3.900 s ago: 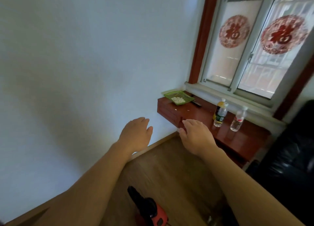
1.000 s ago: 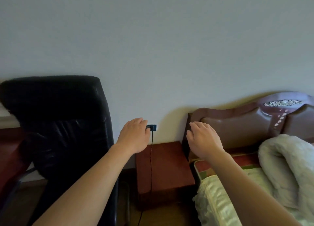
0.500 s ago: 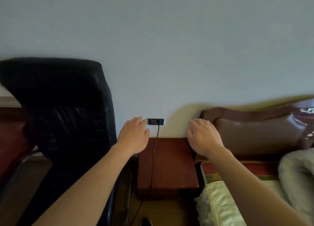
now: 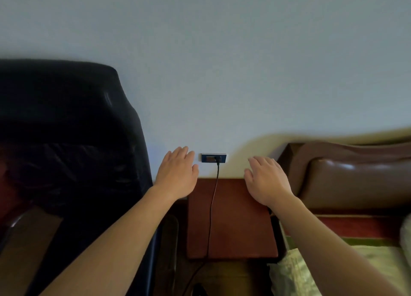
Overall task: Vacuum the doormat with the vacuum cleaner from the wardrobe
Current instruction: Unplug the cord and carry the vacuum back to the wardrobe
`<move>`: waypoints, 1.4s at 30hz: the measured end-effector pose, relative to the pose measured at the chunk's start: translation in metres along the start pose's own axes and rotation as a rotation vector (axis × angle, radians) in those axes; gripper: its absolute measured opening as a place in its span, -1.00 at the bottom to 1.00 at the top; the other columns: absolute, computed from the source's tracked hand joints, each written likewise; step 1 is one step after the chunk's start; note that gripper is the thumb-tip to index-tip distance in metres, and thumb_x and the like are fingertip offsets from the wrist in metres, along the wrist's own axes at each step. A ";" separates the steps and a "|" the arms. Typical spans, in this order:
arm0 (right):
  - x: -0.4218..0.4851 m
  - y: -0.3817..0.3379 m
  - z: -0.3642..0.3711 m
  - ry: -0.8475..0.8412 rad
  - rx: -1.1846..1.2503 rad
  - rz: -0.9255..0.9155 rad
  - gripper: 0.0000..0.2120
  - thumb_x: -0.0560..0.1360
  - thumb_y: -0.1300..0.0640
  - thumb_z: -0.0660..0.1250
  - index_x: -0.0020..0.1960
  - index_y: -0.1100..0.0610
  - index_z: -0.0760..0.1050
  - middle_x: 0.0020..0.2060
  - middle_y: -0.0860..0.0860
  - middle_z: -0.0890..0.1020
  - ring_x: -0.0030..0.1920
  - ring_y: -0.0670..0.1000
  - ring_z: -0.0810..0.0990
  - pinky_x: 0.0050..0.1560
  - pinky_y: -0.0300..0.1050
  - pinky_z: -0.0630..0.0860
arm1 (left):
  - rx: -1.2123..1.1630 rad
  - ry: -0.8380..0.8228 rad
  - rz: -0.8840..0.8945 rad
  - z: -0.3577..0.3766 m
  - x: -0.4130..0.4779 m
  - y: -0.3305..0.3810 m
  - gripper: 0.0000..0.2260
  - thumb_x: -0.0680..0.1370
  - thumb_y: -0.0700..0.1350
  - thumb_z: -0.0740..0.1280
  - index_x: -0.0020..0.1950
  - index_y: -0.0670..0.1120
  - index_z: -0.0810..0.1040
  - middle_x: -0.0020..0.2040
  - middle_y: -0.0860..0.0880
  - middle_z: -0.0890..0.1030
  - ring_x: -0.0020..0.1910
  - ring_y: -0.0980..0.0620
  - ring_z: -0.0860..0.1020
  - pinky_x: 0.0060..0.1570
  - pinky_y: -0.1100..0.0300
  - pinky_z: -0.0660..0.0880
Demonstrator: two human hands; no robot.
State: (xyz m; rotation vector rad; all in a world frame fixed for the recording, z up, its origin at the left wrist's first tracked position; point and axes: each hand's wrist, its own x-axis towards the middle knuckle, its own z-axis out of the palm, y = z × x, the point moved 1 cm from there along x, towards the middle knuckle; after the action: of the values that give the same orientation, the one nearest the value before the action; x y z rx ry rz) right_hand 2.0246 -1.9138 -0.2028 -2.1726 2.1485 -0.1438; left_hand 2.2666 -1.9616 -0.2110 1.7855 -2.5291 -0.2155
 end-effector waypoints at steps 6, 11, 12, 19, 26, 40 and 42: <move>0.046 0.021 0.043 -0.057 0.006 -0.001 -0.65 0.61 0.05 0.17 0.26 0.23 0.53 0.20 0.14 0.60 0.27 0.18 0.50 0.33 0.06 0.34 | -0.039 -0.133 -0.043 0.049 0.028 -0.007 -0.51 0.72 0.04 0.01 0.62 -0.14 0.18 0.64 -0.15 0.17 0.62 -0.10 0.12 0.60 -0.06 0.05; 0.082 0.044 0.087 -0.130 0.015 -0.017 -0.62 0.63 0.04 0.12 0.29 0.22 0.51 0.23 0.14 0.59 0.29 0.17 0.48 0.35 0.05 0.35 | -0.056 -0.220 -0.097 0.106 0.051 -0.007 -0.50 0.73 0.06 0.00 0.63 -0.12 0.16 0.65 -0.13 0.15 0.63 -0.09 0.08 0.61 -0.04 0.02; 0.089 0.047 0.097 -0.146 0.018 -0.025 -0.62 0.63 0.03 0.11 0.30 0.22 0.50 0.24 0.13 0.58 0.30 0.16 0.48 0.36 0.04 0.34 | -0.058 -0.233 -0.108 0.118 0.056 -0.006 -0.50 0.73 0.06 0.00 0.63 -0.11 0.16 0.65 -0.12 0.16 0.63 -0.08 0.09 0.61 -0.04 0.03; 0.123 0.058 0.166 -0.268 0.051 -0.057 -0.60 0.65 0.03 0.09 0.37 0.20 0.45 0.32 0.12 0.53 0.36 0.16 0.42 0.40 0.02 0.28 | -0.116 -0.368 -0.182 0.205 0.075 0.005 -0.50 0.73 0.08 0.00 0.64 -0.08 0.15 0.66 -0.09 0.14 0.64 -0.06 0.07 0.62 -0.01 -0.01; 0.142 0.063 0.218 -0.325 0.082 -0.079 -0.62 0.64 0.05 0.13 0.36 0.22 0.45 0.30 0.14 0.54 0.34 0.18 0.43 0.38 0.03 0.27 | -0.153 -0.418 -0.201 0.258 0.084 0.007 -0.49 0.73 0.11 -0.02 0.64 -0.07 0.17 0.65 -0.08 0.16 0.64 -0.05 0.08 0.62 0.01 -0.02; 0.167 0.061 0.258 -0.359 0.152 -0.083 -0.60 0.66 0.05 0.10 0.41 0.20 0.41 0.35 0.11 0.51 0.38 0.15 0.39 0.42 -0.02 0.22 | -0.313 -0.423 -0.155 0.313 0.078 0.019 -0.61 0.73 0.02 0.07 0.46 -0.12 0.44 0.54 -0.06 0.40 0.57 -0.01 0.28 0.58 0.06 0.15; 0.168 0.061 0.261 -0.365 0.167 -0.069 -0.61 0.66 0.05 0.10 0.41 0.20 0.41 0.36 0.11 0.51 0.38 0.15 0.38 0.41 -0.02 0.22 | -0.329 -0.389 -0.152 0.316 0.078 0.020 -0.67 0.72 -0.01 0.12 0.37 -0.11 0.51 0.37 -0.04 0.54 0.43 0.00 0.44 0.49 0.08 0.32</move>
State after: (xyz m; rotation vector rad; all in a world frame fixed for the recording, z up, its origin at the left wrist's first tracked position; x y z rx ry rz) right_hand 1.9981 -2.0841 -0.4680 -1.9978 1.7977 0.0632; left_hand 2.1867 -1.9996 -0.5249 1.9464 -2.3863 -1.0107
